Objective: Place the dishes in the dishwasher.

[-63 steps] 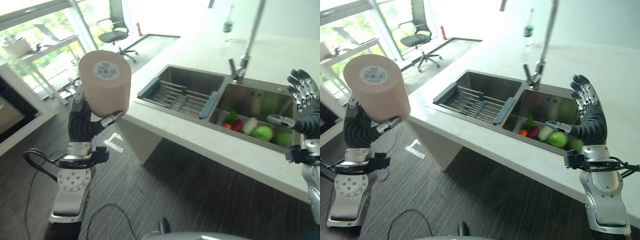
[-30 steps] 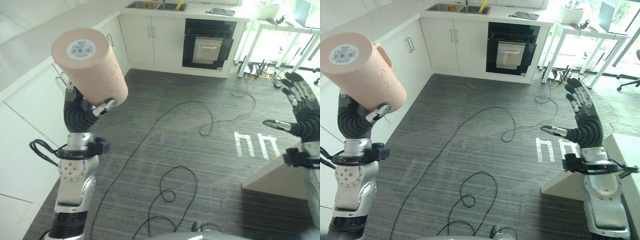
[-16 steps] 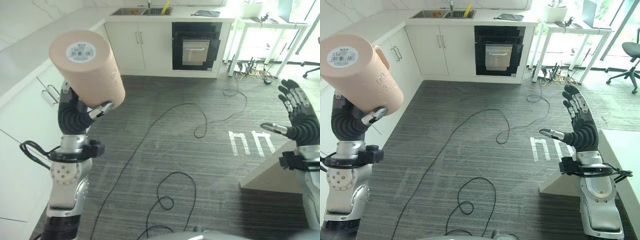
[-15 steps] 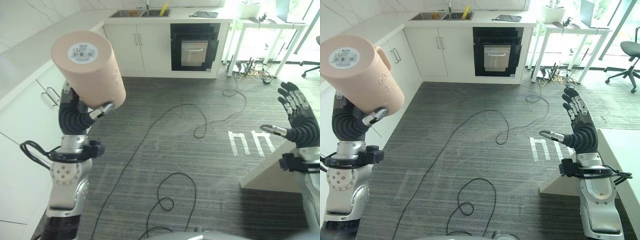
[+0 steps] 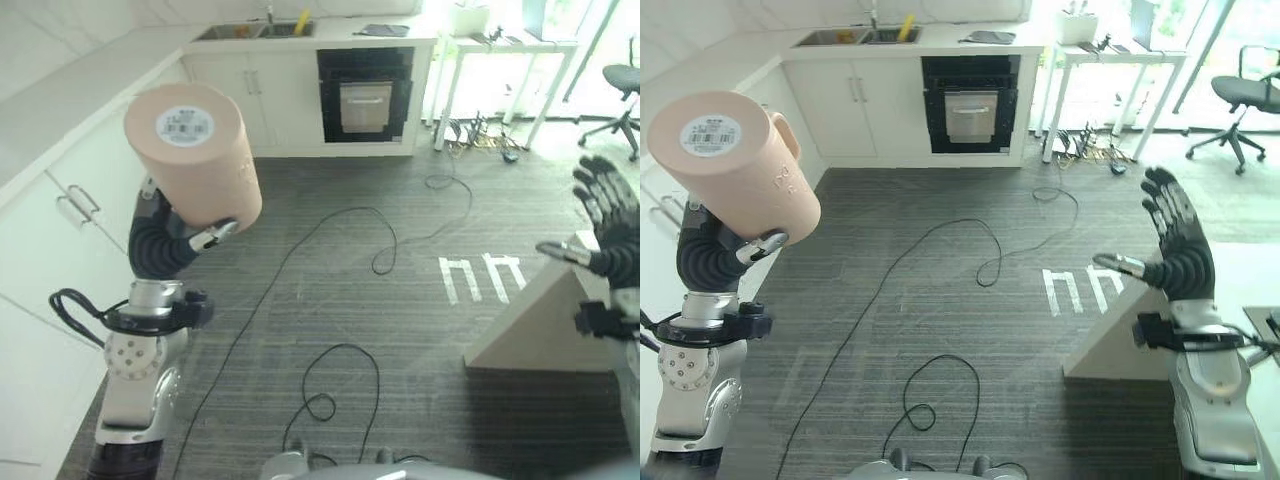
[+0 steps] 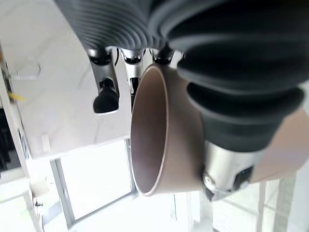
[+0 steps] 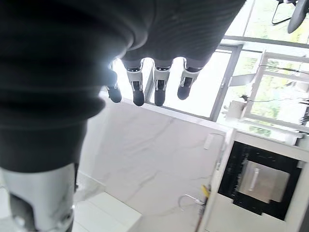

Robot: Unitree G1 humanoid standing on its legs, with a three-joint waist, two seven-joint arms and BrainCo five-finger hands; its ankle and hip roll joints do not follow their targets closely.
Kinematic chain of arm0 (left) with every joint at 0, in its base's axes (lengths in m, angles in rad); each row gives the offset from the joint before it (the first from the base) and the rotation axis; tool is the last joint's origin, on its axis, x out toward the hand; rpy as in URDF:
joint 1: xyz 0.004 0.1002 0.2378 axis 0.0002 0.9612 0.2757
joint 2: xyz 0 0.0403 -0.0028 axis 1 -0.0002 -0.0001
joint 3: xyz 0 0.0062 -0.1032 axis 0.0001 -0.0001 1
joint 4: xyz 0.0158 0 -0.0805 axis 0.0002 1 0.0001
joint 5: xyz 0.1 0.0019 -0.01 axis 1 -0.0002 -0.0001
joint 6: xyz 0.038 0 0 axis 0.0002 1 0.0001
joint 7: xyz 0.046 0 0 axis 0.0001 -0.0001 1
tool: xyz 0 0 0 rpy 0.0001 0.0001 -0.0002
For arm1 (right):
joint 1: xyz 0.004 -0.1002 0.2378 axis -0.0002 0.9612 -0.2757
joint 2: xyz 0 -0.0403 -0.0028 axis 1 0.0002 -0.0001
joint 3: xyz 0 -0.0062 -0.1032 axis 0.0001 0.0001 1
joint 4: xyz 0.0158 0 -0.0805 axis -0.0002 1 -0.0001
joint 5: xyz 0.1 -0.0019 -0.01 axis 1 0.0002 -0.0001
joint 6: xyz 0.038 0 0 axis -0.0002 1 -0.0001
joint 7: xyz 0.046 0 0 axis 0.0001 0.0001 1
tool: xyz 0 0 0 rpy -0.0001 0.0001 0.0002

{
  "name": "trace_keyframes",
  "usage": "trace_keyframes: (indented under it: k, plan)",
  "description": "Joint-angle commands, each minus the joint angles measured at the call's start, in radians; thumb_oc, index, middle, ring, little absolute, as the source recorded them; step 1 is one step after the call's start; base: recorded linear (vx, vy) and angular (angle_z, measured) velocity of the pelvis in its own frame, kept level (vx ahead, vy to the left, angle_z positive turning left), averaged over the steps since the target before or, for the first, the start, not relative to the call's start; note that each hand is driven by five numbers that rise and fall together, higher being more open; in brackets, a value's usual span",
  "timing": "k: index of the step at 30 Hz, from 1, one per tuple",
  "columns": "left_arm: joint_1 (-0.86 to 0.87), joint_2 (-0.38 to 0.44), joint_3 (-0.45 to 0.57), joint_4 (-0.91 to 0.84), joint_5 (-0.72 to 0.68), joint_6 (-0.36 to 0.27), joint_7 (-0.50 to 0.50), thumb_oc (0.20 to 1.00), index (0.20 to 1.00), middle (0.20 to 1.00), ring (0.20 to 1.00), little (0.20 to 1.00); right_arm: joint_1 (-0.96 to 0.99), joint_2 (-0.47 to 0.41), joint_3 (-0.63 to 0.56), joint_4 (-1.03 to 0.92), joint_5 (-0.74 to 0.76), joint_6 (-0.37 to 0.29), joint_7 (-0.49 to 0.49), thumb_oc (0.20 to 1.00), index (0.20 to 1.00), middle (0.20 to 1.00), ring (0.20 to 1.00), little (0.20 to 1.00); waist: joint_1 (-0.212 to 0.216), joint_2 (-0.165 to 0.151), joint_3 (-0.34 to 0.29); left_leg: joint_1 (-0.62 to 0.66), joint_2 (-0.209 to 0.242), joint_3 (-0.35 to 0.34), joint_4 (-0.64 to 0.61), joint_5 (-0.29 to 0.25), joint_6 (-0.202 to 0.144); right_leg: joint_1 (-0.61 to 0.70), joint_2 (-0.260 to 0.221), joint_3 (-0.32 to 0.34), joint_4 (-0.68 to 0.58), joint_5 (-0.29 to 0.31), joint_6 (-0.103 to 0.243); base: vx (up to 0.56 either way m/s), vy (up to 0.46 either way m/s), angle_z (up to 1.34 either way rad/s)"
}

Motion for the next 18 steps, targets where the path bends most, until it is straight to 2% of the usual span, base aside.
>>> trace_keyframes:
  k: [1, 3, 4, 8, 10, 12, 14, 18]
  plan:
    - [-0.025, 0.041, 0.064, -0.007, 0.007, -0.051, 0.023, 0.200, 0.200, 0.200, 0.200, 0.200, 0.052, 0.023, -0.048, -0.068, 0.027, -0.083, 0.028, 1.000, 1.000, 1.000, 1.000, 1.000, -0.023, 0.005, -0.034, 0.162, -0.025, 0.007, -0.055, -0.057, 0.002, 0.056, -0.009, -0.092, 0.006, -0.088, 0.092, 0.05, 0.118, -0.14]
    - [-0.036, 0.043, 0.057, -0.003, 0.003, -0.043, 0.019, 0.200, 0.200, 0.200, 0.200, 0.200, 0.042, 0.015, -0.047, -0.060, 0.020, -0.084, 0.025, 1.000, 1.000, 1.000, 1.000, 1.000, -0.024, 0.005, -0.044, 0.166, -0.028, 0.001, -0.055, -0.061, 0.004, 0.054, -0.008, -0.097, 0.006, -0.087, 0.091, 0.03, 0.060, 0.03]
    - [-0.037, -0.043, 0.037, 0.016, -0.092, -0.108, 0.130, 0.200, 0.200, 0.200, 0.200, 0.200, -0.004, 0.045, 0.068, -0.044, 0.077, -0.042, 0.125, 1.000, 1.000, 1.000, 1.000, 1.000, -0.013, -0.006, -0.069, 0.129, 0.034, 0.073, -0.055, -0.035, -0.028, -0.002, -0.047, -0.158, 0.006, -0.075, 0.099, 0.02, 0.012, 0.06]
    - [-0.041, -0.036, 0.035, 0.012, -0.069, -0.091, 0.115, 0.200, 0.200, 0.200, 0.200, 0.200, -0.005, 0.056, 0.067, -0.037, 0.081, -0.034, 0.120, 1.000, 1.000, 1.000, 1.000, 1.000, -0.013, -0.003, -0.077, 0.132, 0.038, 0.072, -0.055, -0.040, -0.029, 0.000, -0.051, -0.182, 0.006, -0.075, 0.102, 0.03, -0.020, 0.05]
    - [-0.039, -0.033, 0.043, 0.018, -0.158, -0.082, 0.099, 0.200, 0.200, 0.200, 0.200, 0.200, -0.001, 0.066, 0.067, -0.041, 0.063, -0.029, 0.110, 1.000, 1.000, 1.000, 1.000, 1.000, -0.014, -0.001, -0.082, 0.135, 0.042, 0.079, -0.055, -0.039, -0.030, 0.001, -0.050, -0.188, 0.006, -0.077, 0.102, 0.04, -0.059, 0.05]
    - [-0.044, -0.035, 0.042, 0.031, -0.098, -0.108, 0.116, 0.200, 0.200, 0.200, 0.200, 0.200, -0.010, 0.069, 0.074, -0.035, 0.059, -0.024, 0.104, 1.000, 1.000, 1.000, 1.000, 1.000, -0.017, 0.000, -0.084, 0.141, 0.046, 0.089, -0.055, -0.039, -0.029, 0.002, -0.048, -0.189, 0.006, -0.078, 0.100, 0.03, -0.070, 0.00]
    - [-0.046, -0.022, 0.034, 0.022, -0.038, -0.104, 0.136, 0.200, 0.200, 0.200, 0.200, 0.200, -0.009, 0.067, 0.076, -0.038, 0.059, -0.020, 0.097, 1.000, 1.000, 1.000, 1.000, 1.000, -0.019, 0.003, -0.084, 0.144, 0.048, 0.094, -0.055, -0.038, -0.028, 0.005, -0.042, -0.187, 0.006, -0.081, 0.096, 0.04, -0.104, -0.05]
    - [-0.007, -0.019, 0.055, 0.018, -0.046, -0.102, 0.133, 0.200, 0.200, 0.200, 0.200, 0.200, 0.008, 0.071, 0.068, -0.036, 0.069, -0.029, 0.105, 1.000, 1.000, 1.000, 1.000, 1.000, -0.012, 0.004, -0.081, 0.158, 0.050, 0.083, -0.055, -0.040, -0.031, 0.010, -0.023, -0.171, 0.006, -0.090, 0.083, 0.10, -0.192, -0.03]
